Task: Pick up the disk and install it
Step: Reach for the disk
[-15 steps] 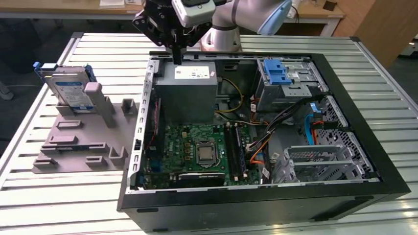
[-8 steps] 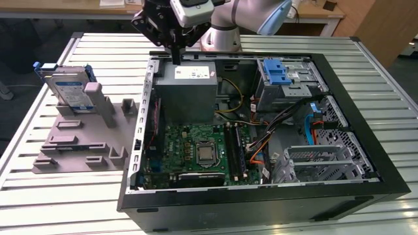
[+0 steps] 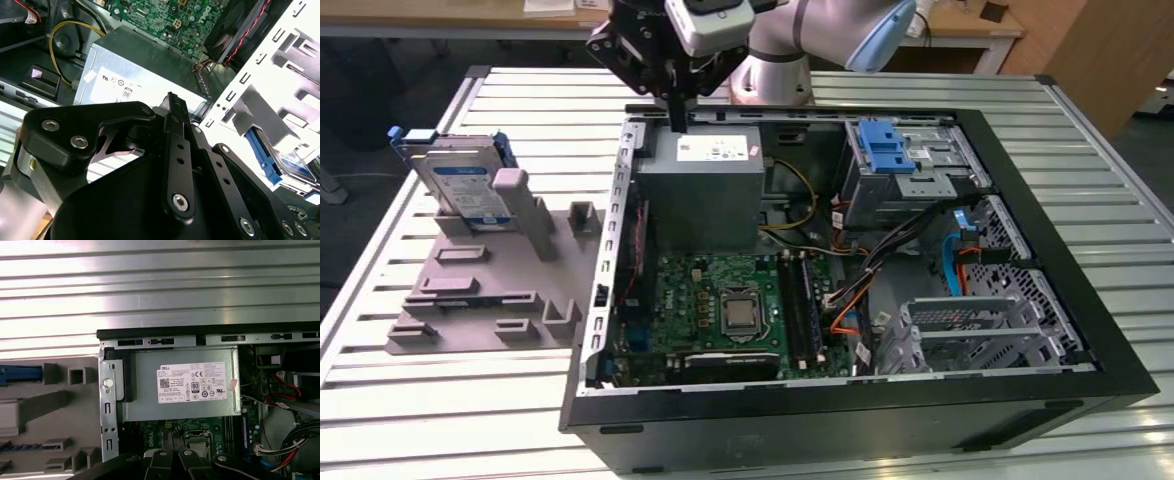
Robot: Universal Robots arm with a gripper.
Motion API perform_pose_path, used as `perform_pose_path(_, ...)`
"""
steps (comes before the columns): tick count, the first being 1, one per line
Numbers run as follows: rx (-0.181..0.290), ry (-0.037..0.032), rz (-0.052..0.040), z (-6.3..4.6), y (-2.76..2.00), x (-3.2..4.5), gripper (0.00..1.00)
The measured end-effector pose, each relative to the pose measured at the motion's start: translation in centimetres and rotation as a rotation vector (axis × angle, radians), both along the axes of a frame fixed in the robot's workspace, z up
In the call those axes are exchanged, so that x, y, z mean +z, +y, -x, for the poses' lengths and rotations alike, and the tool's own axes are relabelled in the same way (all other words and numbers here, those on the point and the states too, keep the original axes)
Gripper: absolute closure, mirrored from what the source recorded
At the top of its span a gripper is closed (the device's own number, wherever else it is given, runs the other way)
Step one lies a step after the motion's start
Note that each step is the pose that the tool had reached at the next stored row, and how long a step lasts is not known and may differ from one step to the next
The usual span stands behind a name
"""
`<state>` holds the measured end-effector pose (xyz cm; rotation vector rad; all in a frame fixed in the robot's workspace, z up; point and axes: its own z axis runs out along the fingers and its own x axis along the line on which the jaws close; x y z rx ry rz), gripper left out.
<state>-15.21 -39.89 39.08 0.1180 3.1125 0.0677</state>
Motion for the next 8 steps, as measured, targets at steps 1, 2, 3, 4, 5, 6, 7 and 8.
perform_pose_path(1,0.0,0.0,0.0,0.02,0.0,0.0,0.89)
perform_pose_path(2,0.0,0.0,0.0,0.04,0.0,0.0,0.89)
perform_pose_path(3,0.0,0.0,0.0,0.06,0.0,-0.01,0.89)
perform_pose_path(4,0.0,0.0,0.0,0.08,0.0,-0.01,0.89)
perform_pose_path(5,0.0,0.0,0.0001,0.1,0.0,-0.01,0.89)
perform_pose_path(6,0.0,0.0,0.0,0.12,0.0,-0.02,0.89)
perform_pose_path(7,0.0,0.0,0.0,0.14,0.0,-0.02,0.89)
perform_pose_path(8,0.0,0.0,0.0,0.16,0.0,-0.02,0.89)
